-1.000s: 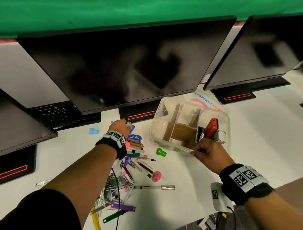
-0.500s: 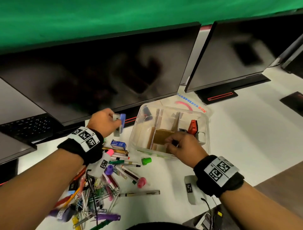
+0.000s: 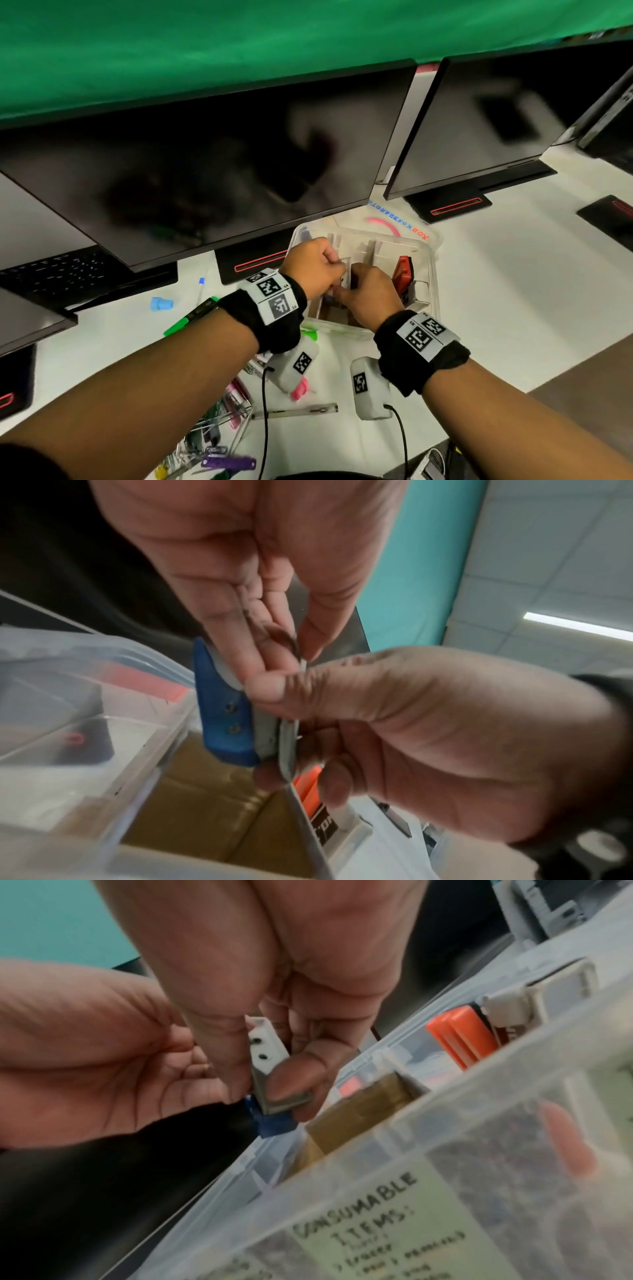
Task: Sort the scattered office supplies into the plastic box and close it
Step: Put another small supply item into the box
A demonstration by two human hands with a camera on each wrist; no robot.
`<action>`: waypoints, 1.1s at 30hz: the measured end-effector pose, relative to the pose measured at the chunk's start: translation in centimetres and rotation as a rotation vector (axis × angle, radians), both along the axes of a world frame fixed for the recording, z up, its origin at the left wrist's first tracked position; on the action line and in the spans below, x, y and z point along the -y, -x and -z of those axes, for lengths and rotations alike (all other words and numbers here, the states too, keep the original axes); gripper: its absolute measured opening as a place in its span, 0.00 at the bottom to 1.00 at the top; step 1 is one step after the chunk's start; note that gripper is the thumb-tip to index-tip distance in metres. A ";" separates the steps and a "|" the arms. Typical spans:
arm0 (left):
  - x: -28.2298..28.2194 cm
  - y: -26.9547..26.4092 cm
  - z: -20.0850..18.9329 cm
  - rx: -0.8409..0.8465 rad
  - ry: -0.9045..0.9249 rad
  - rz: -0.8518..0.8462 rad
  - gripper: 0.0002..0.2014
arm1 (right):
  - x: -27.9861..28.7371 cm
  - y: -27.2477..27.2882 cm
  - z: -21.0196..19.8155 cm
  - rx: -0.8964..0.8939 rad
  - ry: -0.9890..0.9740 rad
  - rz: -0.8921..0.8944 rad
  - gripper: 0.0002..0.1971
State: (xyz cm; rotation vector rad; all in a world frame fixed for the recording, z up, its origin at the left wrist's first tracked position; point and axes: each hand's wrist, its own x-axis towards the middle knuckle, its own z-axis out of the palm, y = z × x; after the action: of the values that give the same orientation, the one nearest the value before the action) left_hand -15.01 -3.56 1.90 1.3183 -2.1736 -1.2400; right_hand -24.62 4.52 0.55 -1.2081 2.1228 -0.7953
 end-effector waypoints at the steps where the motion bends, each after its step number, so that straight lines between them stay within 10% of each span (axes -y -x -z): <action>1: 0.2 0.0 0.2 -0.029 -0.027 0.019 0.09 | 0.0 0.3 0.0 0.007 -0.009 0.010 0.09; 5: 1.9 -2.0 0.9 0.122 0.168 0.088 0.03 | 0.1 3.2 -0.4 0.042 -0.034 0.182 0.18; 9: 3.4 -4.3 2.2 0.353 0.215 0.068 0.24 | 0.2 5.7 -0.5 0.087 -0.040 0.325 0.30; 33: 3.8 -5.3 4.8 0.453 0.127 0.055 0.31 | 4.9 6.9 0.5 -0.217 -0.701 -0.041 0.06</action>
State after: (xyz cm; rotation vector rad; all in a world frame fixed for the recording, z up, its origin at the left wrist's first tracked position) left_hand -9.74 -7.33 -2.88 1.6169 -2.5552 -0.8625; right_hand -31.56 -0.34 0.05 -0.9673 2.2450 0.1251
